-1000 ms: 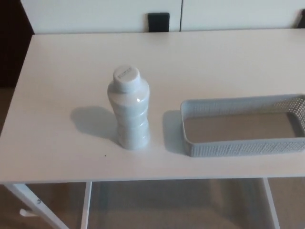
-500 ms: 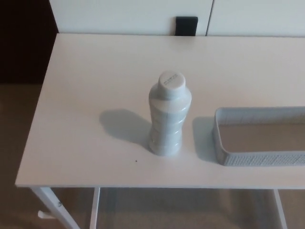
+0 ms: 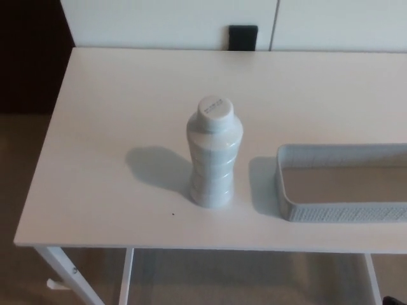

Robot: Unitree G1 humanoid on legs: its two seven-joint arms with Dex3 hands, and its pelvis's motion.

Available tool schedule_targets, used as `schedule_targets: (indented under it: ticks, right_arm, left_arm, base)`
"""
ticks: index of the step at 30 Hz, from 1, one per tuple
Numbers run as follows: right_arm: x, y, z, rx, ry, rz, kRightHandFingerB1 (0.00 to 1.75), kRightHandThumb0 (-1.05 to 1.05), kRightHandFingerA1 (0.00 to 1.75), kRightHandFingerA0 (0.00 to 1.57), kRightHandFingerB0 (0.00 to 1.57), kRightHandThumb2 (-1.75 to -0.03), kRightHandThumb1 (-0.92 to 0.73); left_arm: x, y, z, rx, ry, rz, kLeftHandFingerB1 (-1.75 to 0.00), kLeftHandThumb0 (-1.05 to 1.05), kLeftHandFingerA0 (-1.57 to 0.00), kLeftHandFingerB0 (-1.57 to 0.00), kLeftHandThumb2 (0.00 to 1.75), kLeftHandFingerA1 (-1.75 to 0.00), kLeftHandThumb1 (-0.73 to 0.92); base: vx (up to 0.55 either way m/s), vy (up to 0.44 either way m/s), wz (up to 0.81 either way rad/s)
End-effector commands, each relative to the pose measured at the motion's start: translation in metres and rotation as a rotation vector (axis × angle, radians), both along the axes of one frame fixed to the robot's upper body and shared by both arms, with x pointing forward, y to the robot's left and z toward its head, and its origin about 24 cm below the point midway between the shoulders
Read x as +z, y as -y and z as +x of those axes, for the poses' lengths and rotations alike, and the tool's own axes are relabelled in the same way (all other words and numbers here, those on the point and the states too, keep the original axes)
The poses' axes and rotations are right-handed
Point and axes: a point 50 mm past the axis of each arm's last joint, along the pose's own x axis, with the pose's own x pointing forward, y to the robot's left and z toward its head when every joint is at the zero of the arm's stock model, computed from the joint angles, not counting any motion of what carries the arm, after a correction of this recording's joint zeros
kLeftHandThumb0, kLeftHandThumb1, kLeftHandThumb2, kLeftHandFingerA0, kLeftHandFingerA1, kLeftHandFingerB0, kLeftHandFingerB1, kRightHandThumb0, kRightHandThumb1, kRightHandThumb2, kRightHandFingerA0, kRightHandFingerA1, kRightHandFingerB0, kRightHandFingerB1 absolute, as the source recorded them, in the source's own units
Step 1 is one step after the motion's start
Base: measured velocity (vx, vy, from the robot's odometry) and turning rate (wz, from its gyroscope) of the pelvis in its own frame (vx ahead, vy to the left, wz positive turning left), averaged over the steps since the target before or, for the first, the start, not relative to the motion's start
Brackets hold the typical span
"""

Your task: The robot walk up to a desk on which a bottle is kept on the left hand side and a container is kept on the right hand side. The robot uses its left hand to pick up the bottle and places it in the container.

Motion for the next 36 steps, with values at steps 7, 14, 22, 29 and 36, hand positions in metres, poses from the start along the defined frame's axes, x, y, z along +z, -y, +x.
schedule_targets:
  ticks: [7, 14, 22, 29, 36]
  right_arm:
    - [0.003, 0.004, 0.004, 0.006, 0.013, -0.01, 0.0, 0.8, 0.0, 0.0, 0.0, -1.75, -0.67]
    - [0.006, 0.003, 0.009, 0.022, 0.016, -0.032, 0.0, 0.74, 0.0, 0.0, 0.0, -1.75, -0.7]
    - [0.006, 0.005, 0.009, 0.056, 0.005, -0.078, 0.0, 0.78, 0.0, 0.0, 0.0, -1.75, -0.59]
    - [0.007, 0.002, 0.014, 0.039, 0.026, -0.049, 0.0, 0.95, 0.19, 0.0, 0.0, -1.72, -0.87]
    - [0.008, 0.001, 0.016, 0.03, 0.028, -0.039, 0.0, 0.66, 0.0, 0.0, 0.0, -1.75, -0.7]
  left_arm:
    - [0.11, 0.104, 0.142, -0.754, 0.333, 0.459, -0.18, -0.21, 0.0, -0.01, 0.66, -0.26, 0.38]
    - [0.099, 0.199, 0.188, -1.072, 0.316, 0.479, -0.18, -0.19, 0.0, -0.01, 0.66, -0.23, 0.36]
    - [0.052, 0.262, 0.201, -1.197, 0.207, 0.408, -0.19, -0.22, -0.02, -0.04, 0.65, -0.25, 0.38]
    - [0.022, 0.284, 0.194, -1.241, 0.148, 0.309, -0.17, -0.21, 0.0, -0.01, 0.67, -0.22, 0.39]
    - [0.015, 0.29, 0.194, -1.241, 0.121, 0.278, -0.15, -0.22, 0.0, 0.0, 0.68, -0.22, 0.4]
  base:
    - [0.0, 0.0, 0.0]
    - [0.0, 0.0, 0.0]
    - [0.0, 0.0, 0.0]
    - [0.0, 0.0, 0.0]
    - [0.0, 0.0, 0.0]
